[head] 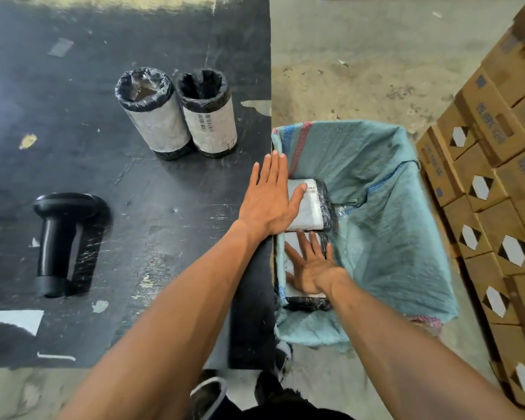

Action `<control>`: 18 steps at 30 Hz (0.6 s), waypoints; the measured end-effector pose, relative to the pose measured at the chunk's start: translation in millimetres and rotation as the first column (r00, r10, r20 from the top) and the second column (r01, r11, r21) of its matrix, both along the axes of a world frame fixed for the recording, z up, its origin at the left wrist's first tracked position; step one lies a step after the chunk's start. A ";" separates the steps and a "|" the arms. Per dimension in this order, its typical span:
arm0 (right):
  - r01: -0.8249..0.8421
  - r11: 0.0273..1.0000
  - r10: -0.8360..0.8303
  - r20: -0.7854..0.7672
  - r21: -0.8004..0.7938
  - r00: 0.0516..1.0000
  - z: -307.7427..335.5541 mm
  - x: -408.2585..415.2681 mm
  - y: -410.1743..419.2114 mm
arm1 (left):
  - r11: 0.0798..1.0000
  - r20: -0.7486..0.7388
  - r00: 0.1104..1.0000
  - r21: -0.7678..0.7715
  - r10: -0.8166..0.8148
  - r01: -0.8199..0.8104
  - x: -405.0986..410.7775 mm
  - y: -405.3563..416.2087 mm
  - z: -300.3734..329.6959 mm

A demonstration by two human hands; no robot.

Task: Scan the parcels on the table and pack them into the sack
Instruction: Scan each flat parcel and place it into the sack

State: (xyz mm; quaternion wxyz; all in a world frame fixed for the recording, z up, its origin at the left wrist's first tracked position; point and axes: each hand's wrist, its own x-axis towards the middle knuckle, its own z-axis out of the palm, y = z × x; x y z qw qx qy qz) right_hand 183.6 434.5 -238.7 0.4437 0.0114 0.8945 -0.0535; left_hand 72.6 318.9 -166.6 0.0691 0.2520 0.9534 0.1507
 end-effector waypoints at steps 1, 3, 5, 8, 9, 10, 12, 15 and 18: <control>0.045 0.999 -0.046 -0.030 -0.025 0.998 1.2 0.4 2.4 | 1.000 0.005 1.000 0.004 0.000 0.000 0.2 0.1 0.8; 0.127 0.991 -0.132 -0.109 -0.052 0.985 5.7 2.1 8.9 | 1.000 0.015 1.000 0.015 -0.003 0.003 0.5 0.2 2.8; 0.172 0.982 -0.183 -0.194 -0.072 0.964 13.2 5.4 16.7 | 0.999 0.045 0.999 0.052 -0.005 0.003 1.7 -1.3 5.3; 0.248 0.962 -0.271 -0.305 -0.113 0.913 29.0 7.3 27.7 | 0.986 0.113 0.994 0.167 -0.007 -0.012 3.1 -8.0 10.2; 0.265 0.957 -0.290 -0.332 -0.119 0.897 35.6 6.3 30.2 | 0.977 0.137 0.990 0.214 -0.016 -0.014 3.5 -11.3 14.1; 0.276 0.953 -0.303 -0.358 -0.125 0.883 42.7 4.9 31.9 | 0.967 0.152 0.988 0.256 -0.032 -0.008 3.7 -15.5 18.4; 0.297 0.944 -0.329 -0.408 -0.142 0.851 59.6 0.9 31.4 | 0.948 0.136 0.987 0.317 -0.081 0.034 3.3 -26.7 28.7; 0.332 0.926 -0.378 -0.469 -0.180 0.798 89.6 -5.9 19.7 | 0.940 0.026 0.988 0.311 -0.153 0.137 -1.8 -52.6 45.8; 0.346 0.909 -0.418 -0.511 -0.234 0.751 123.1 -14.9 -3.5 | 0.928 -0.213 0.949 0.243 -0.233 0.283 -13.1 -86.4 69.9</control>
